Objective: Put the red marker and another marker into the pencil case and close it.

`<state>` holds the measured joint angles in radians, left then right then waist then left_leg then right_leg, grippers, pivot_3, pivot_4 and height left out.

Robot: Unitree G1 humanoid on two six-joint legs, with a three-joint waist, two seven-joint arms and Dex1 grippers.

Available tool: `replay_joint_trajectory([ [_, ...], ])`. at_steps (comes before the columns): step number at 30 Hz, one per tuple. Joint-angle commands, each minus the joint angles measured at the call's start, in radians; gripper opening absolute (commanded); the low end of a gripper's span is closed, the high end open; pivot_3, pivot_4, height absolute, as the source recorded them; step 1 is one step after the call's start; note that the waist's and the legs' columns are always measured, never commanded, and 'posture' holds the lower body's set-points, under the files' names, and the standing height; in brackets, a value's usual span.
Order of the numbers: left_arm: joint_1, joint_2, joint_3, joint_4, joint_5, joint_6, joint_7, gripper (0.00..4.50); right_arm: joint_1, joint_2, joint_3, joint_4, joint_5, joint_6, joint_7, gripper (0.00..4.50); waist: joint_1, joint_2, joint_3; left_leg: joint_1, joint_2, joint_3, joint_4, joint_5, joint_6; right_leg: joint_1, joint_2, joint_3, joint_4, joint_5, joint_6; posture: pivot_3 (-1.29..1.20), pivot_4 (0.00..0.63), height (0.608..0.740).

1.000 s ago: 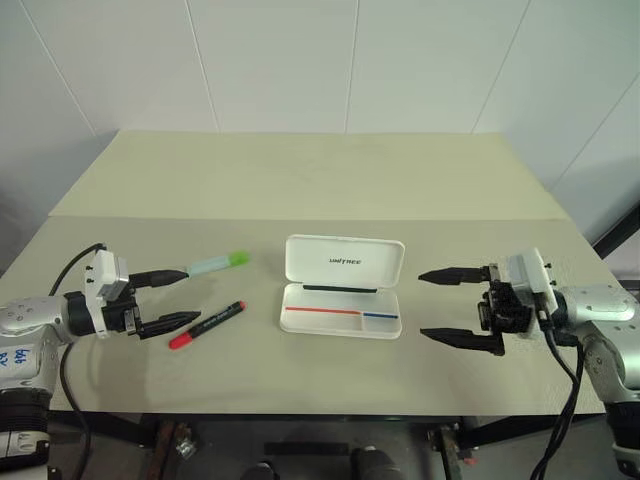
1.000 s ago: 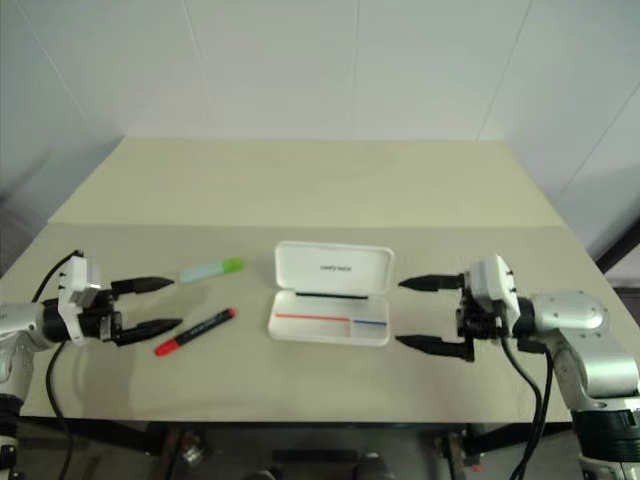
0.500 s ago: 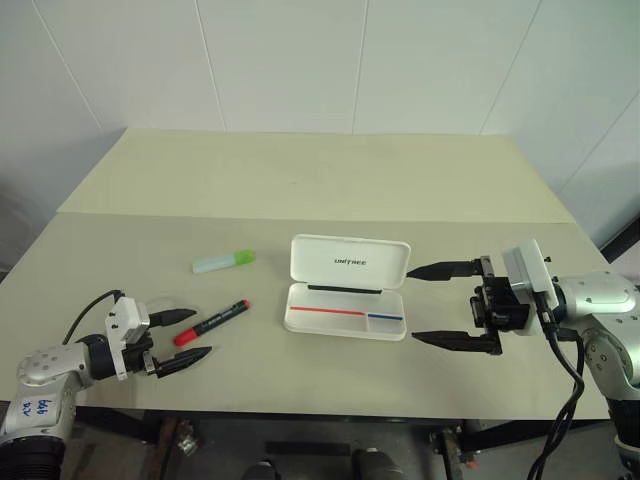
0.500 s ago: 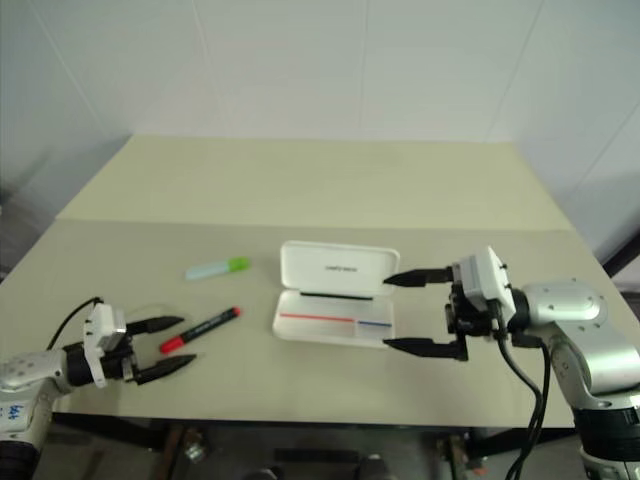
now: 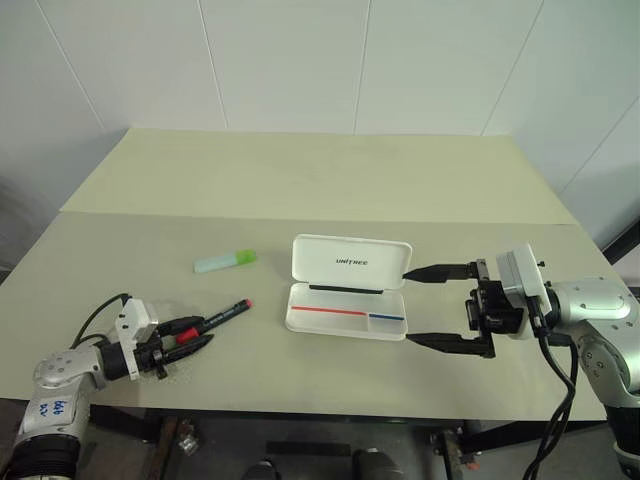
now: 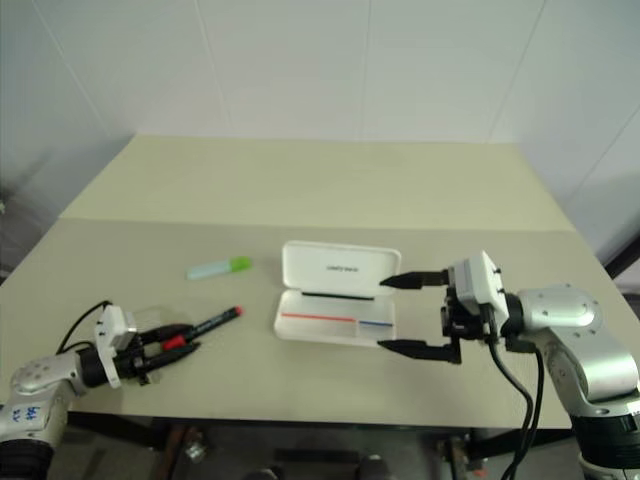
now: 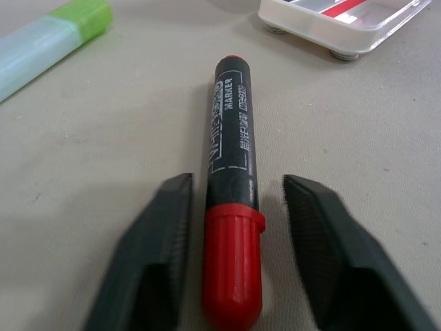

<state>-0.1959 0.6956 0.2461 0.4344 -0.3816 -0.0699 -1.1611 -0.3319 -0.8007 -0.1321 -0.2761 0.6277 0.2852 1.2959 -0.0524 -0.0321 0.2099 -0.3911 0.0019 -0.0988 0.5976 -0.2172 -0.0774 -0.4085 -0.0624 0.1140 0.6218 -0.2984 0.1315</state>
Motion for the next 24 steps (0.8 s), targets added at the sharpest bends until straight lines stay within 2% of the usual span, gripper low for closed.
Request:
replay_joint_trajectory([
  [1,-0.023,-0.004,-0.001,0.041,-0.003,-0.026,-0.025,0.83,0.01,-0.001,-0.024,-0.039,0.023,-0.008,-0.008,4.5,0.001,0.0,0.0,0.0,0.0,0.0,0.0,0.0,0.0,0.0,0.0,0.0,0.0,0.0,0.0,0.0,0.15,0.74],
  [2,-0.029,-0.006,-0.002,0.048,-0.004,-0.03,-0.032,0.67,0.012,-0.001,-0.024,-0.04,0.022,-0.009,-0.009,4.5,0.001,0.0,0.0,0.0,0.0,0.0,0.0,0.0,0.0,0.0,0.0,0.0,0.0,0.001,0.001,0.0,0.15,0.74],
  [12,-0.071,-0.017,0.005,-0.008,-0.031,-0.063,-0.077,0.67,0.016,-0.004,-0.028,0.004,0.019,-0.021,0.015,4.5,0.003,0.0,0.0,0.0,0.0,0.0,0.0,0.0,0.0,0.0,0.0,0.0,0.0,0.001,0.002,0.0,0.15,0.74],
  [18,-0.099,-0.002,-0.002,-0.165,-0.067,0.001,-0.078,0.67,0.04,0.0,-0.041,0.023,0.014,-0.041,0.014,4.5,0.003,0.0,0.0,0.0,0.0,0.0,0.0,0.0,0.0,0.0,0.0,0.0,0.0,0.003,0.006,0.0,0.15,0.74],
  [24,-0.185,-0.023,-0.064,-0.306,-0.083,0.111,-0.054,0.67,0.08,-0.009,-0.059,0.046,-0.005,-0.07,0.008,4.5,0.005,0.0,0.0,0.0,0.0,0.0,0.001,0.0,0.0,0.001,0.0,0.0,0.0,0.004,0.008,0.0,0.15,0.74],
])
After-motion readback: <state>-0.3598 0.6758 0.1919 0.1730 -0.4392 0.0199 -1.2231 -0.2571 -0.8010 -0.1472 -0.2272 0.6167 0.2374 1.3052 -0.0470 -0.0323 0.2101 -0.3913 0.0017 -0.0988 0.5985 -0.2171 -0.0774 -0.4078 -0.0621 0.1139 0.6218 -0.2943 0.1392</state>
